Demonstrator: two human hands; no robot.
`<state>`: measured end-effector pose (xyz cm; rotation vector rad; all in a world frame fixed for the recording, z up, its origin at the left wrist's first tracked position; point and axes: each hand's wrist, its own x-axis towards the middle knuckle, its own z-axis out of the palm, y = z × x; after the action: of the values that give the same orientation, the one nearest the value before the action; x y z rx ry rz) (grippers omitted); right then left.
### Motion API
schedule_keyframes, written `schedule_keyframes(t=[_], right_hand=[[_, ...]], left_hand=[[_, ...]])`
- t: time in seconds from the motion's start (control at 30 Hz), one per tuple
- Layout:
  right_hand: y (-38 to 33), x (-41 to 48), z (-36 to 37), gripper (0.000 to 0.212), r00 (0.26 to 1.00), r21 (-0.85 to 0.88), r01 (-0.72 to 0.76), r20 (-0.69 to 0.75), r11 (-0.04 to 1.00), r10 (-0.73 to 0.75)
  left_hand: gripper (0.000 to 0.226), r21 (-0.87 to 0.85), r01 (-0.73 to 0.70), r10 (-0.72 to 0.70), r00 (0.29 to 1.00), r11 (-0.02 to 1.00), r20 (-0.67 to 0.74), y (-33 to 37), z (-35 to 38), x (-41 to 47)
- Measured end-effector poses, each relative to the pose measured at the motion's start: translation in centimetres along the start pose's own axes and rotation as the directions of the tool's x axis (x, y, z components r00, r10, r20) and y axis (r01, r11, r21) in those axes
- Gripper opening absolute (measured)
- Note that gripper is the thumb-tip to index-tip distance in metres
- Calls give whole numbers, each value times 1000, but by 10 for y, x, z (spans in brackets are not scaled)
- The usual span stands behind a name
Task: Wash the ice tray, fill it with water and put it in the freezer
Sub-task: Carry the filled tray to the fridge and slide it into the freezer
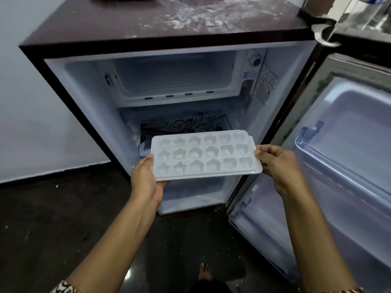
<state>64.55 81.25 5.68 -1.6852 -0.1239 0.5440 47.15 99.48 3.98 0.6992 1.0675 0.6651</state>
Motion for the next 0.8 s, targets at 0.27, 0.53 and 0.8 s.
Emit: schedule_keyframes(t=[0.27,0.53,0.8], right_hand=[[-18,46,20,8,998,-13,15,60,1000,-14],[-33,87,37,12,994,-60,46,105,997,-40],[-44,124,53,17,985,-58,97,148,994,-87]], left_hand=[[16,-47,-41,39,998,998,-45,16,20,23],[17,-64,-85,80,994,994,-76,29,41,52],[18,-65,-104,102,994,992,-37,40,55,90]])
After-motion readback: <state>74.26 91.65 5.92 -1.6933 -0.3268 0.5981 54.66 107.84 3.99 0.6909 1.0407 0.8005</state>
